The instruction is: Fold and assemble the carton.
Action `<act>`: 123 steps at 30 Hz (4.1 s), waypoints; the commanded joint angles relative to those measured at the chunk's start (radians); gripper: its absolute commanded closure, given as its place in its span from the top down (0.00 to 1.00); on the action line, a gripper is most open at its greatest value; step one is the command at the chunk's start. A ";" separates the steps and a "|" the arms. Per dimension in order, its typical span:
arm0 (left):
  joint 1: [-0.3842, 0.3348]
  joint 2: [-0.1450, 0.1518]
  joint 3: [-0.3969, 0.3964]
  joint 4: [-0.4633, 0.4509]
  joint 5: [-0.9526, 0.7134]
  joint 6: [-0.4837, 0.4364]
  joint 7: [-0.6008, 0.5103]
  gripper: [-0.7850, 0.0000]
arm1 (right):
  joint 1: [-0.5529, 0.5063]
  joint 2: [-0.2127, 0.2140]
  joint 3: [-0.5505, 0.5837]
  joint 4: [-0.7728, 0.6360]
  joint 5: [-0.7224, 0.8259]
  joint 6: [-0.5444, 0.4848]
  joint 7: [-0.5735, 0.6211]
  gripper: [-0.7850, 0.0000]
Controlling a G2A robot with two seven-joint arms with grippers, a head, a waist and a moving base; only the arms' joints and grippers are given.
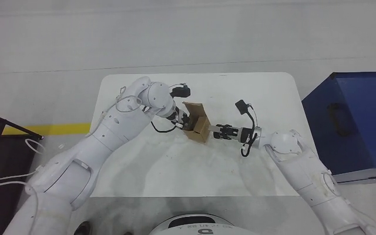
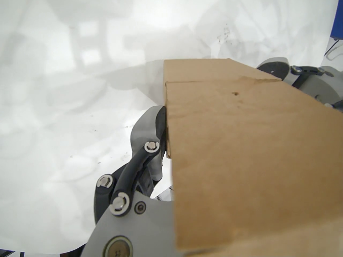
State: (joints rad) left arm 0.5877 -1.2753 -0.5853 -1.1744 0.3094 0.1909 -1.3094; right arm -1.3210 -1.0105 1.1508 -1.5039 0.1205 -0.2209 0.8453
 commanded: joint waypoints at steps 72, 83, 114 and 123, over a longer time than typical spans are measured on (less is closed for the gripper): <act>0.215 0.122 -0.285 -0.202 0.088 0.116 0.190 1.00 | 0.263 -0.113 -0.167 0.009 -0.170 0.068 -0.130 0.67; 0.092 0.041 -0.126 -0.025 0.036 0.070 0.223 1.00 | 0.201 -0.102 -0.118 -0.019 -0.181 0.053 -0.152 0.69; -0.001 -0.090 -0.044 0.305 -0.190 -0.223 0.269 1.00 | 0.039 -0.051 -0.049 -0.205 -0.571 0.076 -0.053 0.67; -0.002 -0.100 -0.050 0.331 -0.203 -0.247 0.259 1.00 | 0.111 -0.068 -0.109 -0.143 -0.611 0.111 -0.052 0.60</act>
State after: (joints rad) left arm 0.5856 -1.3747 -0.6352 -0.8449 0.1054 -0.0543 -1.0488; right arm -1.2131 -1.0775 1.0450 -1.6514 -0.4879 -0.1122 0.7928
